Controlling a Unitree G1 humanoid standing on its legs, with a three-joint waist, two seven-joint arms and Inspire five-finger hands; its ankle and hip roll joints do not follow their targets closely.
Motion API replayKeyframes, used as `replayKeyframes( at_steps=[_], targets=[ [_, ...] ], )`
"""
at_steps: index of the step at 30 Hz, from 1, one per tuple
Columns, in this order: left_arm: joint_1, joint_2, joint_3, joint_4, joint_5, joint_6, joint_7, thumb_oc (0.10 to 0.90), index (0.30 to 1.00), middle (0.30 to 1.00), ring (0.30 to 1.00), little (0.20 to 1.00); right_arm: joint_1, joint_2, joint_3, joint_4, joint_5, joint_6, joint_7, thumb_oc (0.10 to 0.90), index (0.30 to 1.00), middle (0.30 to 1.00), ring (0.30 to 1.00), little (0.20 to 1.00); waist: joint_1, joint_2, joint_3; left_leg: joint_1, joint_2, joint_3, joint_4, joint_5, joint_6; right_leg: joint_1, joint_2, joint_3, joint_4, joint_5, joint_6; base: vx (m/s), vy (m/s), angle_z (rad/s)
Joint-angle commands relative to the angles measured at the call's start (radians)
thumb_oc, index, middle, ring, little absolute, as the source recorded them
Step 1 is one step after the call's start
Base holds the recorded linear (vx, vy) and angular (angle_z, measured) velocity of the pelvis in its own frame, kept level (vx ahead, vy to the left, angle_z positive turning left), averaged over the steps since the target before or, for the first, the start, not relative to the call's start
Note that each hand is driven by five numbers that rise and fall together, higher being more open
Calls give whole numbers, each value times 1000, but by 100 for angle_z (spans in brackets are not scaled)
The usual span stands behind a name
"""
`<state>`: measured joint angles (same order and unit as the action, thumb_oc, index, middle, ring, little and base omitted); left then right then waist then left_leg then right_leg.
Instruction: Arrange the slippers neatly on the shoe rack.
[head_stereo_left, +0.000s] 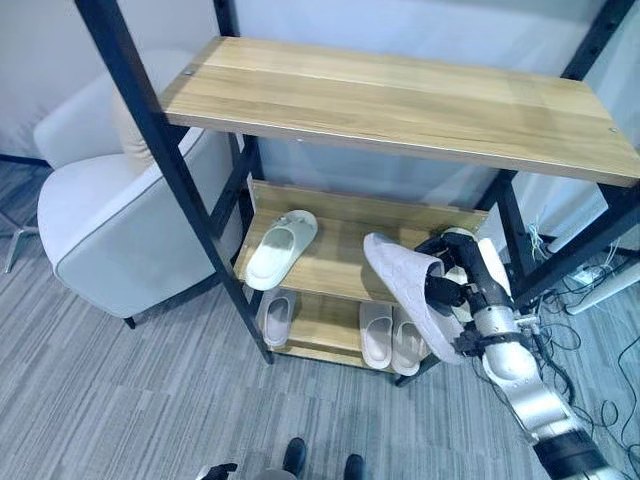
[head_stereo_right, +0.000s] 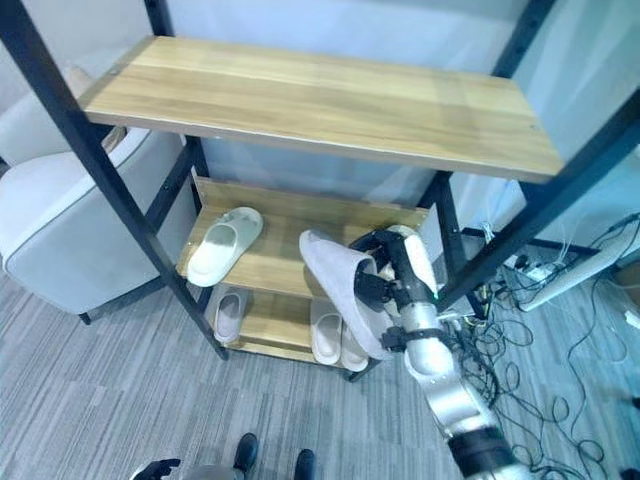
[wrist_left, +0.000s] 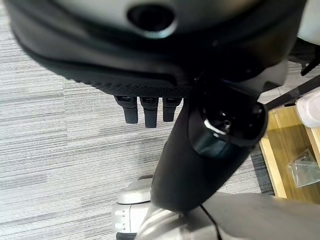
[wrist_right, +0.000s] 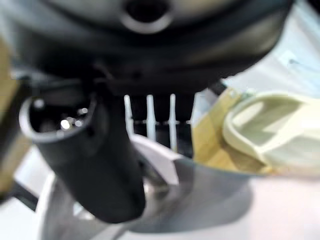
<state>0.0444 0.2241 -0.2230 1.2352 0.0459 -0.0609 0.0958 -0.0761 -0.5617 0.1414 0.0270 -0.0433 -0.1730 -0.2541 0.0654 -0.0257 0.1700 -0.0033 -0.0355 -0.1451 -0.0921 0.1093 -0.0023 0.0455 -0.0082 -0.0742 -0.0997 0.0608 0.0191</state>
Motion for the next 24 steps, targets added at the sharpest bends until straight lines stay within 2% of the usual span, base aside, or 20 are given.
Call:
replayKeyframes(
  at_steps=[1, 2, 3, 6, 7, 8, 10, 12, 13, 14, 17, 21, 22, 23, 24],
  targets=[
    [-20, -55, -23, 57, 28, -25, -32, 800, 900, 900, 900, 900, 20, 9, -81, -165, 140, -131, 67, 400, 300, 300, 300, 300, -11, 0, -74, 23, -7, 41, 5, -151, -11, -5, -26, -7, 12, -83, 66, 0, 0, 0],
    [-17, -56, -23, 57, 32, -25, -35, 800, 900, 900, 900, 900, 45, 19, -72, -175, 196, -135, 109, 400, 300, 300, 300, 300, -16, 1, -72, 22, -7, 44, 5, -151, -11, -7, -26, -4, 12, -82, 65, -24, -6, -5],
    [-16, -56, -23, 57, 32, -25, -35, 800, 900, 900, 900, 900, 47, 19, -73, -177, 198, -135, 111, 400, 300, 300, 300, 300, -15, 1, -73, 22, -7, 44, 5, -151, -11, -7, -26, -4, 12, -82, 65, -6, -8, -5],
    [-8, -52, -22, 43, 41, -32, -53, 800, 900, 900, 900, 900, 101, 5, -31, -198, 326, -138, 234, 400, 300, 300, 300, 300, -24, 2, -64, 22, -4, 50, 5, -154, -12, -12, -24, 3, 12, -81, 64, 6, -10, -17],
    [-7, -52, -22, 43, 41, -32, -54, 800, 900, 900, 900, 900, 102, 5, -31, -198, 327, -138, 235, 400, 300, 300, 300, 300, -24, 2, -64, 23, -4, 50, 5, -154, -12, -12, -24, 3, 12, -81, 64, -26, -5, -10],
    [-10, -49, -25, 36, 41, -33, -57, 800, 900, 900, 900, 900, 108, 3, -18, -199, 360, -137, 258, 400, 300, 300, 300, 300, -26, 2, -53, 18, -4, 51, 5, -153, -13, -17, -23, 4, 12, -80, 64, -121, -12, -4],
    [-37, -38, -42, 7, 19, -38, -57, 800, 900, 900, 900, 900, 93, -7, 21, -177, 405, -127, 284, 400, 300, 300, 300, 300, -27, -4, 10, -28, 2, 52, 22, -135, -10, -60, -23, 0, 34, -73, 58, -271, -35, -2],
    [-85, -25, -72, -26, -15, -44, -46, 800, 900, 900, 900, 900, 38, -16, 58, -152, 412, -132, 272, 400, 300, 300, 300, 300, -24, -15, 89, -164, -7, 56, 145, -144, -13, -174, -32, -5, 125, -80, 46, -370, -50, 2],
    [-87, -25, -70, -25, -15, -43, -46, 800, 900, 900, 900, 900, 33, -15, 60, -148, 412, -134, 272, 400, 300, 300, 300, 300, -27, -15, 83, -181, -7, 54, 159, -149, -13, -188, -32, -6, 133, -83, 46, -455, -60, 9],
    [-130, -15, -96, -58, -51, -53, -34, 800, 900, 900, 900, 900, -33, -17, 97, -128, 408, -137, 256, 400, 300, 300, 300, 300, -21, -16, 131, -310, -23, 51, 260, -154, -18, -304, -37, -22, 227, -96, 32, -304, -43, 18],
    [-135, -5, -119, -114, -93, -57, -28, 800, 900, 900, 900, 900, -88, -15, 115, -110, 394, -136, 225, 400, 300, 300, 300, 300, -16, -7, 124, -468, -27, 32, 395, -174, -12, -448, -48, -45, 369, -141, 13, -189, -25, 20],
    [-153, 6, -120, -196, -193, -66, -2, 800, 900, 900, 900, 900, -196, -26, 133, -78, 328, -147, 146, 400, 300, 300, 300, 300, 4, 6, 155, -690, -27, 23, 626, -220, -3, -657, -63, -64, 612, -224, -12, -133, -2, 21],
    [-153, 6, -119, -196, -193, -66, -2, 800, 900, 900, 900, 900, -197, -26, 134, -78, 328, -147, 145, 400, 300, 300, 300, 300, 3, 6, 151, -696, -28, 23, 630, -222, -3, -663, -63, -64, 616, -226, -12, -26, -10, 26],
    [-160, 10, -121, -214, -219, -73, 11, 800, 900, 900, 900, 900, -229, -34, 131, -68, 305, -150, 115, 400, 300, 300, 300, 300, 9, 9, 160, -740, -29, 18, 705, -272, 0, -718, -64, -59, 701, -277, -8, 21, -4, 25],
    [-164, 12, -123, -241, -235, -71, 16, 800, 900, 900, 900, 900, -255, -38, 124, -67, 287, -153, 89, 400, 300, 300, 300, 300, 12, 12, 159, -810, -32, 18, 780, -296, 7, -787, -66, -56, 777, -311, -19, -28, -3, 19]
  ],
)
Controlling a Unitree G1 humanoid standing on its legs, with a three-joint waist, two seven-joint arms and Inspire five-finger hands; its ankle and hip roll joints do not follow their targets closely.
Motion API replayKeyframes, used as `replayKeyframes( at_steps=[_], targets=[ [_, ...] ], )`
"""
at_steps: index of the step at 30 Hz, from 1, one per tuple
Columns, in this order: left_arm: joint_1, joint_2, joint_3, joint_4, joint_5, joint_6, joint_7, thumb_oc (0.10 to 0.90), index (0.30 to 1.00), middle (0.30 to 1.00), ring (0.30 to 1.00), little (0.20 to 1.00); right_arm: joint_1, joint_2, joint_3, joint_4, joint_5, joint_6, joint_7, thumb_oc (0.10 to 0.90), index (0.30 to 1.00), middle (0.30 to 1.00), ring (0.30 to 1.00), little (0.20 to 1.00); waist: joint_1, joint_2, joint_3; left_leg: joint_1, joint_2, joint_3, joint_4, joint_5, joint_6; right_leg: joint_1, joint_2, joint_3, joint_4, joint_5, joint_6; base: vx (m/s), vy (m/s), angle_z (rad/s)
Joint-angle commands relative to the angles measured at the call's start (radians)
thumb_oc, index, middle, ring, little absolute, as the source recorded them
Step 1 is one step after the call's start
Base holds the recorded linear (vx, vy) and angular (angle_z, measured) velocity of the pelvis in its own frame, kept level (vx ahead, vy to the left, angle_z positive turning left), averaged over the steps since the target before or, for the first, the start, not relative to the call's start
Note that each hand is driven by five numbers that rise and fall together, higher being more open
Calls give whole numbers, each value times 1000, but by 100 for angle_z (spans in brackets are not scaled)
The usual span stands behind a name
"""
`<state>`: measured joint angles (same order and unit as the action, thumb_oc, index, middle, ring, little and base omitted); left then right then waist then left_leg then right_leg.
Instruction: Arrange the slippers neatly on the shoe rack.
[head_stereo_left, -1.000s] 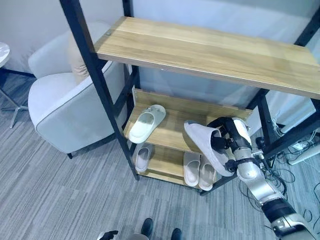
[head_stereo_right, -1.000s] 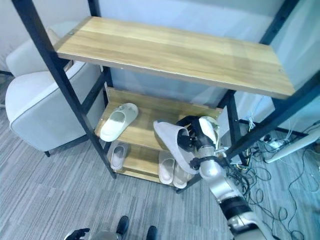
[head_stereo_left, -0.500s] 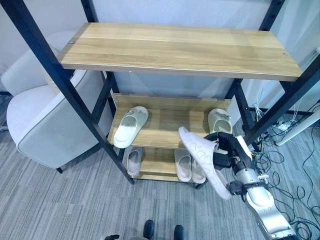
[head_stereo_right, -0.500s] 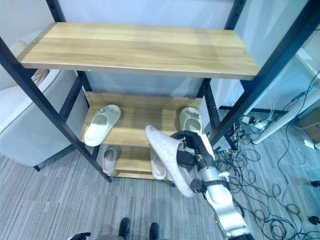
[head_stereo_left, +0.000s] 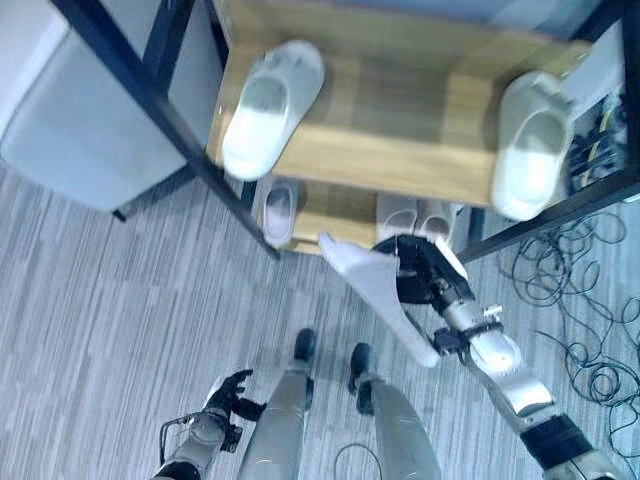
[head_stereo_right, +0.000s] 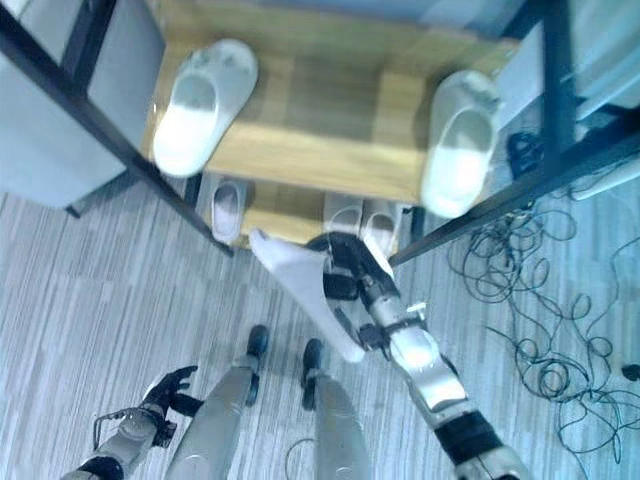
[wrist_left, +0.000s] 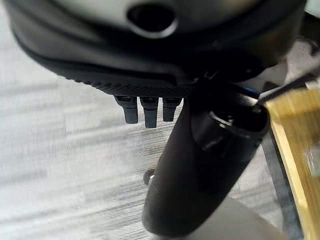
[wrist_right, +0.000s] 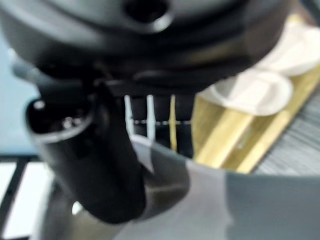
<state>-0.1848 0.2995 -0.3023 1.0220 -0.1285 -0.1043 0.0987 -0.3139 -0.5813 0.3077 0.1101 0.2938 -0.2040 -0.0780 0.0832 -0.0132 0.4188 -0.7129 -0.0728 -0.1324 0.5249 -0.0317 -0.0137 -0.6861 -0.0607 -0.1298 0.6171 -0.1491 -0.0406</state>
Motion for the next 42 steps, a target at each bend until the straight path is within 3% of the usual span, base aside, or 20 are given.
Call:
replayKeyframes(
  at_steps=[1, 3, 6, 9, 11, 12, 13, 14, 16, 17, 20, 25, 32, 39, 42],
  targets=[
    [56, -62, -48, -43, -79, -33, 26, 800, 900, 900, 900, 900, -57, -25, -54, -143, -83, -127, -127, 400, 300, 300, 300, 300, -2, 2, -78, -171, -4, 4, 241, -171, 22, -130, -18, 3, 149, -123, 34, -122, 16, 12],
    [30, -53, -62, -97, -112, -42, 54, 800, 900, 900, 900, 900, -156, -52, -77, -112, -177, -124, -241, 400, 300, 300, 300, 300, 10, 12, -75, -373, -23, 11, 437, -232, 32, -329, -36, 25, 340, -195, 5, -95, 21, 12],
    [19, -45, -73, -136, -120, -47, 76, 800, 900, 900, 900, 900, -212, -63, -91, -98, -248, -115, -310, 400, 300, 300, 300, 300, 15, 16, -74, -500, -27, 20, 548, -265, 35, -447, -51, 34, 459, -242, -15, 15, 7, 13],
    [5, -9, -79, -227, -174, -73, 122, 800, 900, 900, 900, 900, -360, -145, -119, -55, -363, -80, -436, 400, 300, 300, 300, 300, 26, 27, -58, -700, -49, 22, 774, -343, 46, -646, -68, 57, 705, -334, -45, 97, -9, 4],
    [7, 2, -79, -258, -183, -75, 132, 800, 900, 900, 900, 900, -395, -166, -110, -50, -384, -72, -450, 400, 300, 300, 300, 300, 26, 28, -52, -747, -54, 29, 835, -357, 44, -689, -78, 58, 773, -354, -55, 111, -14, 19],
    [7, 28, -81, -311, -214, -90, 148, 800, 900, 900, 900, 900, -475, -230, -98, -13, -413, -48, -485, 400, 300, 300, 300, 300, 29, 29, -37, -832, -61, 45, 956, -400, 48, -774, -88, 68, 895, -392, -68, 129, -20, 12],
    [6, 27, -79, -313, -214, -89, 149, 800, 900, 900, 900, 900, -483, -231, -93, -8, -412, -49, -487, 400, 300, 300, 300, 300, 28, 28, -39, -841, -61, 48, 965, -405, 48, -783, -88, 71, 905, -397, -68, 193, -38, 7],
    [12, 50, -85, -360, -229, -97, 167, 800, 900, 900, 900, 900, -559, -275, -68, 24, -437, -17, -517, 400, 300, 300, 300, 300, 34, 27, 18, -857, -61, 70, 1073, -465, 50, -808, -93, 83, 1017, -434, -76, 116, -18, 13],
    [17, 70, -88, -407, -247, -108, 183, 800, 900, 900, 900, 900, -623, -289, -45, 46, -451, -4, -543, 400, 300, 300, 300, 300, 38, 29, 92, -857, -54, 99, 1168, -512, 53, -806, -100, 96, 1110, -465, -88, 70, -31, 18],
    [15, 70, -87, -408, -247, -108, 183, 800, 900, 900, 900, 900, -629, -289, -42, 49, -451, -5, -544, 400, 300, 300, 300, 300, 37, 28, 97, -857, -54, 101, 1171, -512, 54, -807, -100, 98, 1113, -467, -88, 44, -32, 5],
    [92, 109, -110, -489, -263, -129, 219, 800, 900, 900, 900, 900, -703, -307, 39, 118, -479, 39, -595, 400, 300, 300, 300, 300, 59, 33, 101, -857, -46, 113, 1303, -622, 68, -826, -76, 140, 1276, -519, -97, 109, -29, -1],
    [131, 132, -140, -492, -281, -136, 247, 800, 900, 900, 900, 900, -814, -319, 144, 196, -474, 67, -631, 400, 300, 300, 300, 300, 82, 40, 101, -857, -45, 108, 1457, -722, 67, -839, -66, 163, 1436, -572, -115, 78, -9, -14],
    [161, 160, -158, -498, -311, -140, 254, 800, 900, 900, 900, 900, -946, -317, 289, 313, -455, 107, -632, 400, 300, 300, 300, 300, 108, 40, 101, -857, -34, 110, 1559, -783, 66, -842, -61, 171, 1523, -588, -120, 12, 15, -5],
    [157, 168, -177, -503, -322, -141, 238, 800, 900, 900, 900, 900, -1016, -298, 346, 422, -415, 119, -630, 400, 300, 300, 300, 300, 127, 46, 101, -857, -42, 103, 1559, -781, 64, -836, -71, 168, 1525, -582, -117, 5, 38, 0],
    [150, 179, -200, -507, -330, -142, 224, 800, 900, 900, 900, 900, -1084, -284, 396, 542, -392, 135, -631, 400, 300, 300, 300, 300, 156, 52, 101, -857, -52, 84, 1549, -774, 60, -823, -93, 150, 1517, -579, -118, -9, 19, 8]
  ],
)
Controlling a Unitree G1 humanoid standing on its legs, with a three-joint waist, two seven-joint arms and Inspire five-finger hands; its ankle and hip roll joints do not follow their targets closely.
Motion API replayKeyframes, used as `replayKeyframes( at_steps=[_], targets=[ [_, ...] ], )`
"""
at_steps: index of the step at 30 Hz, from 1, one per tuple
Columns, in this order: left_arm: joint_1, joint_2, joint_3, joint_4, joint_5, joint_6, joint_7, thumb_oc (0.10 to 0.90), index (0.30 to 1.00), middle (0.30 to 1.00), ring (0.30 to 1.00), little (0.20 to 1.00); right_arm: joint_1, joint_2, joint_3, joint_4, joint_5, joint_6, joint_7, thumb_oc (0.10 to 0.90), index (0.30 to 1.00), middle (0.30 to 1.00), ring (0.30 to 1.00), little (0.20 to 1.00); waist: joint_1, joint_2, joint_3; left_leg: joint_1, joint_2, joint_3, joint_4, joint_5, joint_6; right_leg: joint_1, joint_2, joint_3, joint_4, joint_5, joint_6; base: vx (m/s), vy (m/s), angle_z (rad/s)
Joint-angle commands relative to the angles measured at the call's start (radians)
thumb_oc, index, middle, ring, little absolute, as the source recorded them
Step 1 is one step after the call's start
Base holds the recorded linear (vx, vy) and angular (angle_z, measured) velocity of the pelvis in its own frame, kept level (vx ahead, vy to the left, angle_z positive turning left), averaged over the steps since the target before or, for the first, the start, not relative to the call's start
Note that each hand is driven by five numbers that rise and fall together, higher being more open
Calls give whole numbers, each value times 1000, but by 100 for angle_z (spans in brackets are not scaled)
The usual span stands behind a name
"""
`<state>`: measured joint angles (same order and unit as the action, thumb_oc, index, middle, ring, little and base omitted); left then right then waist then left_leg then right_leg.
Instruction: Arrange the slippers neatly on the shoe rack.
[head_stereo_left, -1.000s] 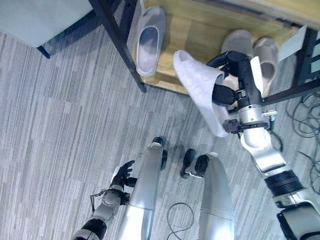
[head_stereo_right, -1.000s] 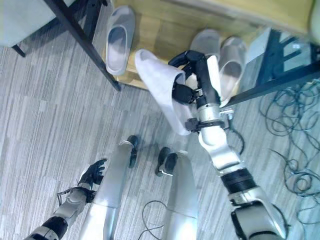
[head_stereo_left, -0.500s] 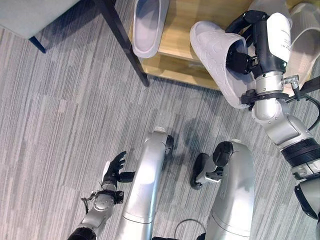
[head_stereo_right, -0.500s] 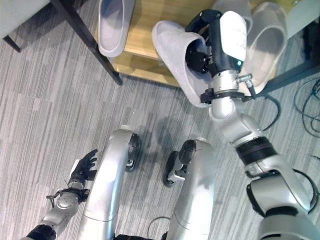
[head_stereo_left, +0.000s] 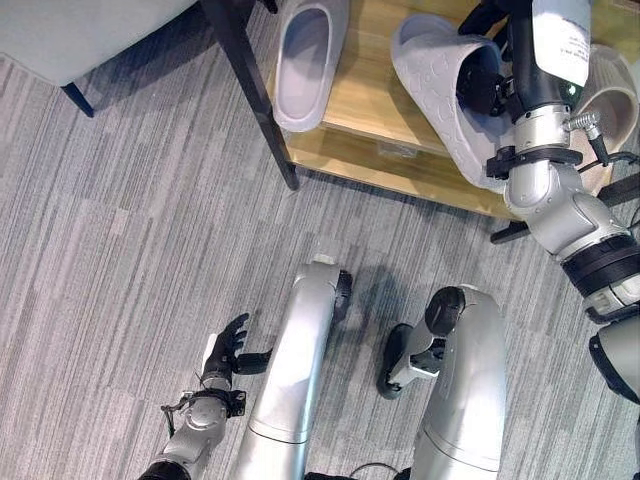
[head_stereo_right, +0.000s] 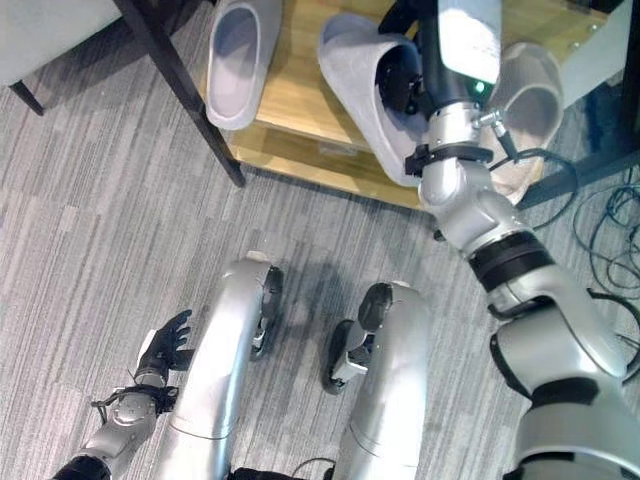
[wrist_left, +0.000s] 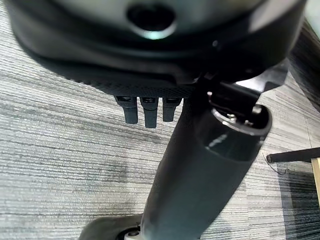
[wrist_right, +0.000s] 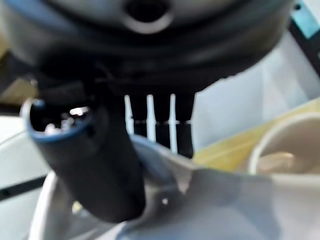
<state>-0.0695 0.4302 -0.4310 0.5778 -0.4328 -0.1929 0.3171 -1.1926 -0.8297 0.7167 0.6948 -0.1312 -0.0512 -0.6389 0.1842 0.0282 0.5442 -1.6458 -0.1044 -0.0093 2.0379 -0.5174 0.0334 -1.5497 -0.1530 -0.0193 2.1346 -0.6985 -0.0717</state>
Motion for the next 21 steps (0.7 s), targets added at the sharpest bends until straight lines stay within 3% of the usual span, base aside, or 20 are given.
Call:
replayKeyframes(
  at_steps=[1, 15, 21],
  targets=[
    [34, 47, -72, -63, -26, -54, 6, 800, 900, 900, 900, 900, -209, -34, -9, -39, 34, -20, -71, 400, 300, 300, 300, 300, 55, 13, -24, 76, -21, -41, 36, -288, 13, 41, -1, 38, -1, -30, -87, -11, -3, 12],
    [10, 57, -86, -82, -57, -68, 14, 800, 900, 900, 900, 900, -331, 26, 65, 197, 91, 7, -89, 400, 300, 300, 300, 300, 110, 34, -24, 76, -49, -86, 8, -264, 0, 91, -58, -24, -27, -20, -92, -15, -17, 14],
    [-1, 55, -97, -80, -72, -71, 25, 800, 900, 900, 900, 900, -364, 90, 89, 299, 121, 14, -88, 400, 300, 300, 300, 300, 130, 50, -24, 76, -57, -106, 26, -270, -7, 99, -67, -49, -11, -25, -94, -11, 2, 2]
  ],
)
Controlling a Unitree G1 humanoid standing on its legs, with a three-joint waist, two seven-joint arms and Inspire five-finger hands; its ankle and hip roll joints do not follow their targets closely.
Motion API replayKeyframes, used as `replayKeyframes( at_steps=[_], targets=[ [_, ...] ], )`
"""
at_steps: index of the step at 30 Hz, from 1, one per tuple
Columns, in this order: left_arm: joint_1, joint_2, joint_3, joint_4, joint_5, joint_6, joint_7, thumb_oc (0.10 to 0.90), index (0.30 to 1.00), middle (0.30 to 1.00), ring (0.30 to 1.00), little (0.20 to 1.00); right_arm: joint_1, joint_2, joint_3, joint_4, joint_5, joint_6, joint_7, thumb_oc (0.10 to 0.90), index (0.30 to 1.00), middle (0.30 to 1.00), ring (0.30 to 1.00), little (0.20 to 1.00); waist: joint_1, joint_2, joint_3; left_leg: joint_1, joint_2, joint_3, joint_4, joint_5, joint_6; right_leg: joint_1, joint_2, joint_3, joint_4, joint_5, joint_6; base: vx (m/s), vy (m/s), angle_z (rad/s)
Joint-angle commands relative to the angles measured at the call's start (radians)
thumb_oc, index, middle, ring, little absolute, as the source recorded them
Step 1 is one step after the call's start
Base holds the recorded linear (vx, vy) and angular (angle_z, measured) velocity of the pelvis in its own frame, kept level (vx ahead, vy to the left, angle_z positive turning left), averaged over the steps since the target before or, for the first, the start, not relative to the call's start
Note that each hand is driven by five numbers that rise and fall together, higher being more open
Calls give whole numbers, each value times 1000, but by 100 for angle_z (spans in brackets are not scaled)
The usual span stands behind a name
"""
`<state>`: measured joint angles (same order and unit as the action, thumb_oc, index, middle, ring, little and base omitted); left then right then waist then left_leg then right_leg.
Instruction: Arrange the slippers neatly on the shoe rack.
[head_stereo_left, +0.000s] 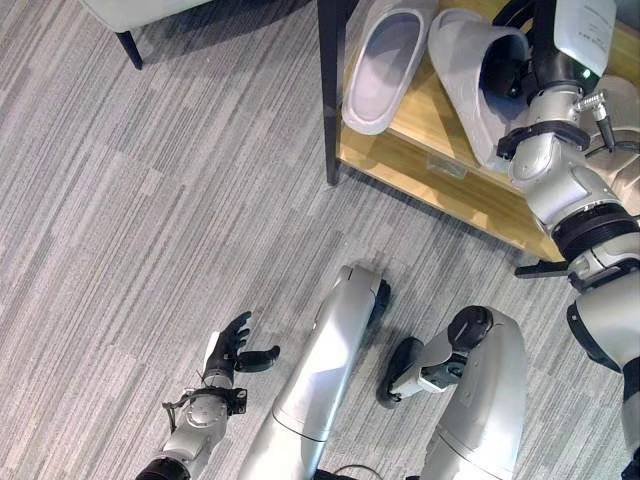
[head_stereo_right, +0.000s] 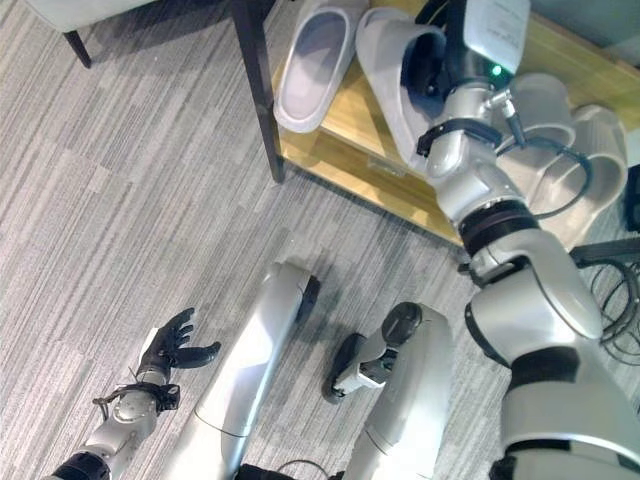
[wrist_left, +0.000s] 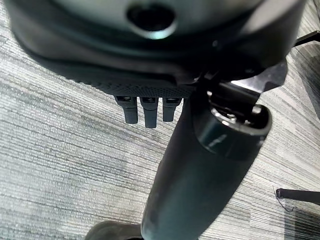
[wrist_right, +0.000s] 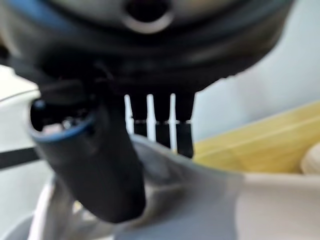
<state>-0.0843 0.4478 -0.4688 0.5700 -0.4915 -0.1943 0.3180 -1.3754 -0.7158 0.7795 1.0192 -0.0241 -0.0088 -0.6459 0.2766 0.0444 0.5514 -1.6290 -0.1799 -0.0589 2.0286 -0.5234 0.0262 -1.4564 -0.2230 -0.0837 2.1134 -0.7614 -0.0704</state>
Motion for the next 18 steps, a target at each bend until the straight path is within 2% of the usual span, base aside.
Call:
replayKeyframes(
  at_steps=[1, 2, 9, 18],
  targets=[
    [8, 37, -62, -71, -17, -69, 25, 800, 900, 900, 900, 900, -180, -11, 17, -16, 28, -33, -84, 569, 554, 554, 554, 554, 41, 36, -31, 59, 17, -61, 41, -265, -1, 8, 1, 10, 12, 37, -95, 0, 0, 0],
    [5, 36, -65, -71, -22, -71, 28, 800, 900, 900, 900, 900, -181, 0, 9, -7, 44, -37, -89, 800, 900, 900, 900, 900, 45, 38, -31, 59, 17, -65, 46, -266, -1, 9, -3, 5, 14, 37, -94, 0, 0, 0],
    [4, 30, -74, -76, -28, -67, 24, 800, 900, 900, 900, 900, -176, 17, 34, -21, 42, -45, -79, 800, 900, 900, 900, 900, 47, 39, -31, 59, 24, -67, 57, -276, -5, 12, -3, -3, 23, 39, -92, 0, 0, 0],
    [29, 30, -65, -74, -38, -61, 20, 800, 900, 900, 900, 900, -148, -56, 49, -136, 71, -79, -54, 800, 900, 900, 900, 900, 32, 28, -31, 59, 38, -63, 86, -298, -8, -10, 10, 5, 49, 29, -96, -1, 8, -2]
  ],
)
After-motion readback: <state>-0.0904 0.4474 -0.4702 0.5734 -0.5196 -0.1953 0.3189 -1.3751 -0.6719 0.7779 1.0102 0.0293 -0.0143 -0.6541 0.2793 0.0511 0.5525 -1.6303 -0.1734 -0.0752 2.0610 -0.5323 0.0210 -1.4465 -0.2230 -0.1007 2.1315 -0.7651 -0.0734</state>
